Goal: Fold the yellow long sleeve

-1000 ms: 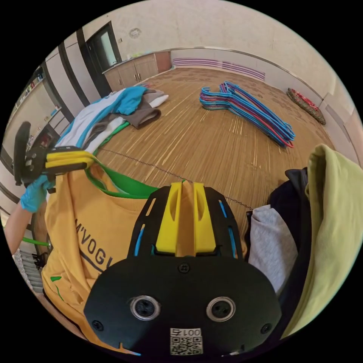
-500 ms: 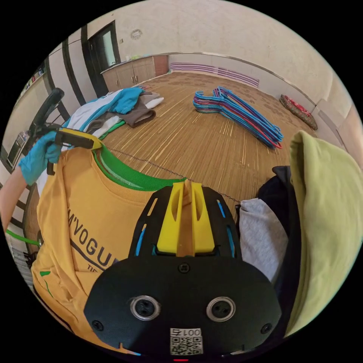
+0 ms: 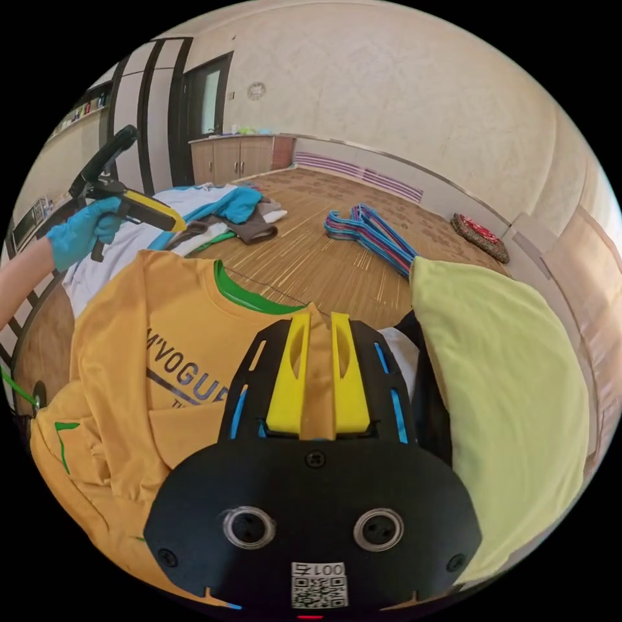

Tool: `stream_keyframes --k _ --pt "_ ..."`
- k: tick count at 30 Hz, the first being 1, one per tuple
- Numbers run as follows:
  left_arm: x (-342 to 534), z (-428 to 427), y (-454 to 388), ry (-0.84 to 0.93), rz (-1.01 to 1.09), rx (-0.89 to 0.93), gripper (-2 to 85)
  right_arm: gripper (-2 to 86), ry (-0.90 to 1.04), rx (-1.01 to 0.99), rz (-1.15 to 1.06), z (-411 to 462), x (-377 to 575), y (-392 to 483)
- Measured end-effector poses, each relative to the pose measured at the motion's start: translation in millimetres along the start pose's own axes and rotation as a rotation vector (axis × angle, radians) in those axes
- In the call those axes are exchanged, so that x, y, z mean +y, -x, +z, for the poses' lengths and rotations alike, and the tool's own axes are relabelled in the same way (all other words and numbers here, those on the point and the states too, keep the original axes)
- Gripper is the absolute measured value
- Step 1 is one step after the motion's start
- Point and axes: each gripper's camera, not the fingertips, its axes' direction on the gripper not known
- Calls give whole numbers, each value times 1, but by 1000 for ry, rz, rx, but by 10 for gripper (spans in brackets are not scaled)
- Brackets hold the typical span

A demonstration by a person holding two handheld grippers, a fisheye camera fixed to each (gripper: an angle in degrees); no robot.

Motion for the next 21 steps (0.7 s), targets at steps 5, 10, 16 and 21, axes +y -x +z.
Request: stream_keyframes --k 5,10,16,21 --pt "40 -30 -49 -51 76 -129 13 21 -61 -57 -12 -56 34 6" --pt "92 -53 -101 -25 109 -135 -6 29 -91 -88 -31 -113 82 24" --pt "163 -79 -144 -38 70 -122 -10 54 -59 -150 -77 -160 140 49" --pt "210 -104 -186 -88 86 -195 -16 67 -13 -210 -199 -202 177 71"
